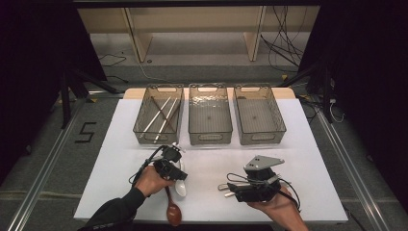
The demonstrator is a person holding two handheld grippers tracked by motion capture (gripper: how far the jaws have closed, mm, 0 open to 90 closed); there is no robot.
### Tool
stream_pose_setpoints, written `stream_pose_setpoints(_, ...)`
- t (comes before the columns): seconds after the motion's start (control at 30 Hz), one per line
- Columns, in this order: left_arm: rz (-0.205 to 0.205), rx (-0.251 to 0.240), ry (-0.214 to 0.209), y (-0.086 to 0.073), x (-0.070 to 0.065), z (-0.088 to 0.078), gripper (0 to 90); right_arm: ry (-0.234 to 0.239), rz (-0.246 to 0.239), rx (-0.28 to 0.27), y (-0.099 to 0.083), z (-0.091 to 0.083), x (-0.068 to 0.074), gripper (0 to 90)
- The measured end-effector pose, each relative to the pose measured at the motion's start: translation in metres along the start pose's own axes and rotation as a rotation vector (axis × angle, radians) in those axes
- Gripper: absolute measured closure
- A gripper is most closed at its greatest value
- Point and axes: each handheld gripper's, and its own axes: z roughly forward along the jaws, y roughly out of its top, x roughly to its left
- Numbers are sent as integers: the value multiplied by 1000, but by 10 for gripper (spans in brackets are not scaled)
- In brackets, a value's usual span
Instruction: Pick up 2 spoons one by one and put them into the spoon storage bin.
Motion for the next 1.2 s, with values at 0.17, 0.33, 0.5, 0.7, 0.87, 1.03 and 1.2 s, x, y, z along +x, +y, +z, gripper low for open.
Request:
stream_pose_setpoints(0.17, 5, 5, -37, 2, -4, 2, 727, 1, 1, 1, 0, 0, 0, 258)
stream_pose_setpoints(0.33, 35, 18, -67, 3, -9, 4, 824, 1, 0, 1, 0, -1, 0, 259)
stream_pose_setpoints(0.5, 83, 18, -62, 3, -13, 2, 834, 1, 0, -1, 0, -1, -1, 260)
stream_pose_setpoints(0.7, 109, 3, -91, 4, -10, -4, 837, 1, 1, -2, 0, -1, -1, 259)
stream_pose_setpoints(0.87, 110, -30, -101, 6, -6, -14, 838, -2, 3, -4, 0, -1, -1, 259)
stream_pose_setpoints(1.03, 100, -74, -115, 11, -1, -25, 838, -2, 5, -6, 0, -2, -1, 260)
stream_pose_setpoints(1.2, 102, -124, -113, 19, 3, -37, 837, -2, 9, -8, 0, -2, -2, 259)
